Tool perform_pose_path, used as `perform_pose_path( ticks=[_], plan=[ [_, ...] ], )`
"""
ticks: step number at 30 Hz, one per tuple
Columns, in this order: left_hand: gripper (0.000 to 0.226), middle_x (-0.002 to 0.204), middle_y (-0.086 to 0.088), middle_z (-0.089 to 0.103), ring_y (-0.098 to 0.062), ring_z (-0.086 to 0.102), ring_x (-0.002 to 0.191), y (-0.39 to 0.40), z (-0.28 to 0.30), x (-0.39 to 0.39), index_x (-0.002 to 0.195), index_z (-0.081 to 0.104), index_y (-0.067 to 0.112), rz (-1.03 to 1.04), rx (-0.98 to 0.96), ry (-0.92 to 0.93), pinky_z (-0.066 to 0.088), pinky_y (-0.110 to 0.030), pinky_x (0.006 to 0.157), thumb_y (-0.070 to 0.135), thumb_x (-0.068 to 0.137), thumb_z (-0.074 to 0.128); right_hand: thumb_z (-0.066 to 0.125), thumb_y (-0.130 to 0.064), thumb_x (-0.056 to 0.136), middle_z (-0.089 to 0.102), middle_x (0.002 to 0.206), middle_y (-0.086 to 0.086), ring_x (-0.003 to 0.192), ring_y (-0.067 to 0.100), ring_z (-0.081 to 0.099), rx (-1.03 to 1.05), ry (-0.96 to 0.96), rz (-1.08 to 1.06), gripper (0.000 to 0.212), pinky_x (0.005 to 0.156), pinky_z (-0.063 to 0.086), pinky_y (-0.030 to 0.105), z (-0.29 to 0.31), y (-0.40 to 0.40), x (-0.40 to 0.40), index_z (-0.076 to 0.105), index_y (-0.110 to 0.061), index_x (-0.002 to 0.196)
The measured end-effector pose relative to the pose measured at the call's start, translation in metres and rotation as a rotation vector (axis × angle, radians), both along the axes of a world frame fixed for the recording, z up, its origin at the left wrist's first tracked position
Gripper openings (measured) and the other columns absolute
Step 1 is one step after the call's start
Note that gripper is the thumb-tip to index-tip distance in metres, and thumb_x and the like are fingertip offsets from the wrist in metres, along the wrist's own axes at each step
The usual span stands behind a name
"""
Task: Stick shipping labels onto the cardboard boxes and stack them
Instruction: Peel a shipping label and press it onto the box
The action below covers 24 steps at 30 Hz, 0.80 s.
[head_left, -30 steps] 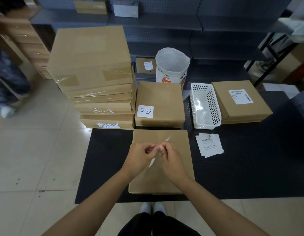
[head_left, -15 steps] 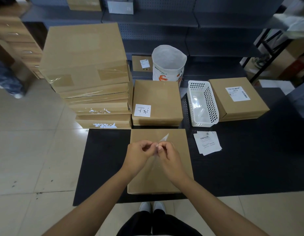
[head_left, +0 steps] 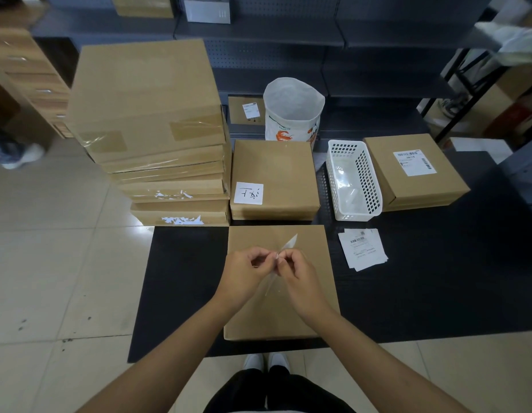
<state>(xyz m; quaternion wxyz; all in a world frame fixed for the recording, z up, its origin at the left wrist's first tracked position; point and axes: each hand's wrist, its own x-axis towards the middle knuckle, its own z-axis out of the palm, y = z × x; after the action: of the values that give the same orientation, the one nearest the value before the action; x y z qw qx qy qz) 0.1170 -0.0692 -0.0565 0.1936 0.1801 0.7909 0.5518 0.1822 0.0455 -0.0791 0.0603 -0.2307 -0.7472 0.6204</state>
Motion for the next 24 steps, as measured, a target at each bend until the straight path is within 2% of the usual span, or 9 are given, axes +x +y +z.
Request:
perform_pose_path(
  ticks=[8, 13, 16, 21, 22, 24],
  plan=[
    [0.016, 0.09, 0.004, 0.074, -0.007, 0.07, 0.085, -0.006, -0.006, -0.004, 0.102, 0.074, 0.014, -0.03, 0.013, -0.085, 0.057, -0.029, 0.083, 0.017, 0.088, 0.067, 0.056, -0.01, 0.095, 0.062, 0.091, 0.001, 0.09, 0.02, 0.061, -0.01, 0.019, -0.014, 0.018, 0.086, 0.053, 0.042, 0.005, 0.002, -0.001, 0.062, -0.021, 0.082],
    [0.012, 0.081, 0.006, 0.073, -0.003, 0.068, 0.077, -0.007, -0.004, -0.004, 0.093, 0.075, 0.013, -0.034, -0.036, -0.027, 0.054, -0.02, 0.075, 0.017, 0.09, 0.065, 0.057, -0.014, 0.095, 0.062, 0.091, 0.003, 0.083, 0.016, 0.059, 0.037, 0.002, 0.041, 0.01, 0.076, 0.05, 0.028, 0.009, 0.003, 0.001, 0.064, -0.015, 0.087],
    [0.011, 0.078, 0.006, 0.072, -0.006, 0.067, 0.076, -0.006, -0.004, -0.004, 0.09, 0.075, 0.015, -0.013, -0.044, -0.034, 0.055, -0.023, 0.074, 0.02, 0.089, 0.065, 0.058, -0.013, 0.094, 0.061, 0.088, 0.002, 0.076, 0.007, 0.054, 0.074, 0.012, 0.038, 0.012, 0.068, 0.045, 0.017, 0.011, 0.002, 0.0, 0.063, -0.017, 0.084],
    [0.013, 0.082, 0.002, 0.073, -0.013, 0.069, 0.081, -0.004, -0.004, -0.004, 0.091, 0.074, 0.014, 0.079, 0.045, -0.194, 0.056, -0.029, 0.081, 0.014, 0.091, 0.061, 0.057, -0.01, 0.093, 0.06, 0.086, -0.002, 0.074, 0.005, 0.053, 0.046, 0.034, -0.005, 0.016, 0.066, 0.044, 0.014, 0.016, 0.002, -0.001, 0.06, -0.017, 0.079],
    [0.014, 0.085, 0.0, 0.074, -0.014, 0.07, 0.084, -0.003, -0.004, -0.004, 0.093, 0.074, 0.013, 0.074, 0.072, -0.226, 0.057, -0.032, 0.083, 0.013, 0.092, 0.061, 0.056, -0.01, 0.093, 0.06, 0.086, -0.002, 0.074, 0.007, 0.054, 0.029, 0.043, -0.004, 0.015, 0.067, 0.045, 0.015, 0.016, 0.002, 0.0, 0.059, -0.015, 0.079],
    [0.014, 0.09, -0.002, 0.074, -0.017, 0.07, 0.089, -0.002, -0.003, -0.004, 0.097, 0.074, 0.011, 0.052, 0.111, -0.258, 0.057, -0.036, 0.086, 0.013, 0.092, 0.061, 0.056, -0.013, 0.094, 0.062, 0.087, 0.002, 0.079, 0.015, 0.058, 0.003, 0.048, -0.01, 0.014, 0.073, 0.05, 0.026, 0.014, 0.003, 0.0, 0.06, -0.013, 0.081]
  ],
)
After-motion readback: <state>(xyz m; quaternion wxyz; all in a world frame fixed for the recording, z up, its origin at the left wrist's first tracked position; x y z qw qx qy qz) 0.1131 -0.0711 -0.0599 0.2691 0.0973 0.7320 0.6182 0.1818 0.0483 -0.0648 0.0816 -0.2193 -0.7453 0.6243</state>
